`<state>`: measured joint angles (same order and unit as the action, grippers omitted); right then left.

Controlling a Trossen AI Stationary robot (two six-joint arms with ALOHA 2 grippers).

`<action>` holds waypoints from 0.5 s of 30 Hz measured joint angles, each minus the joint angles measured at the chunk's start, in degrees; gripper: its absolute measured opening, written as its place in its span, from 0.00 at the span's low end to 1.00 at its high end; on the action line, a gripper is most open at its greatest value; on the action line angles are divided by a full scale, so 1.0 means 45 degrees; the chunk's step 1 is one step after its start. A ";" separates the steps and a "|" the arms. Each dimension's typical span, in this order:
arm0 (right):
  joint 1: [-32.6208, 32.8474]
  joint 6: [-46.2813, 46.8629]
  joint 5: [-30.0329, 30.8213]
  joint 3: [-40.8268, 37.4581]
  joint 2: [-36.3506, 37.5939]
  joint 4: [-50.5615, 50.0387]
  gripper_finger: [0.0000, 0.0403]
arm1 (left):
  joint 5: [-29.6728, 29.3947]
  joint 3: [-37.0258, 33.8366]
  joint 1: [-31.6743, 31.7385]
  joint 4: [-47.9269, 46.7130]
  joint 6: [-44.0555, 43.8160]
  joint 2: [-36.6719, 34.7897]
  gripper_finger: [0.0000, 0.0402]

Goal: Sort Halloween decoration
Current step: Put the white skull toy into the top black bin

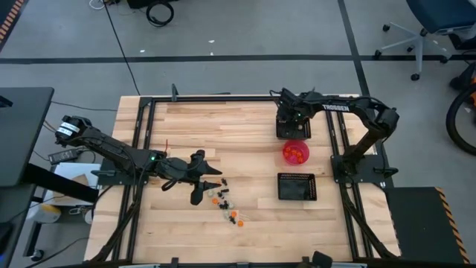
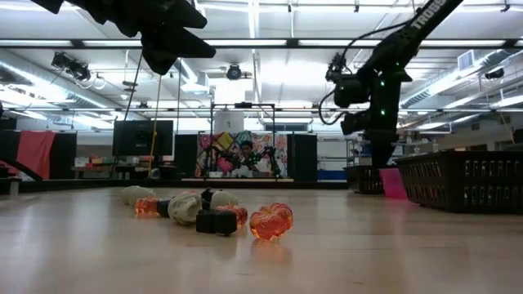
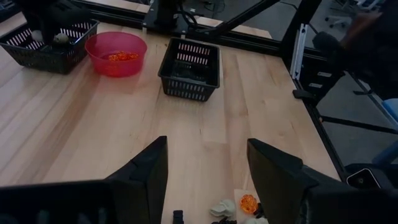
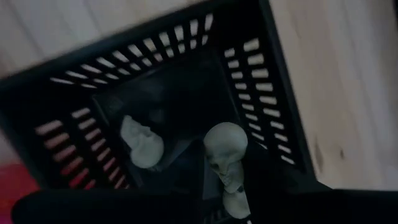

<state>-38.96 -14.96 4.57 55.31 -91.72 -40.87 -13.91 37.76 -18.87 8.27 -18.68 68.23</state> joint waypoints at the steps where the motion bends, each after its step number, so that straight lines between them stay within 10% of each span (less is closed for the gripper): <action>1: -0.0056 0.0000 -0.0024 -0.0149 0.0000 0.0121 0.24 | 0.0000 0.0000 0.0000 0.0000 0.0000 0.0000 0.48; 15: -0.0219 0.0304 -0.0051 -0.0914 0.0000 0.1050 0.31 | -0.0001 0.0000 0.0010 0.0000 0.0000 0.0000 0.48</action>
<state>-39.94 -13.59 4.34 51.20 -91.72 -36.14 -13.91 37.76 -18.83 8.27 -18.68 68.23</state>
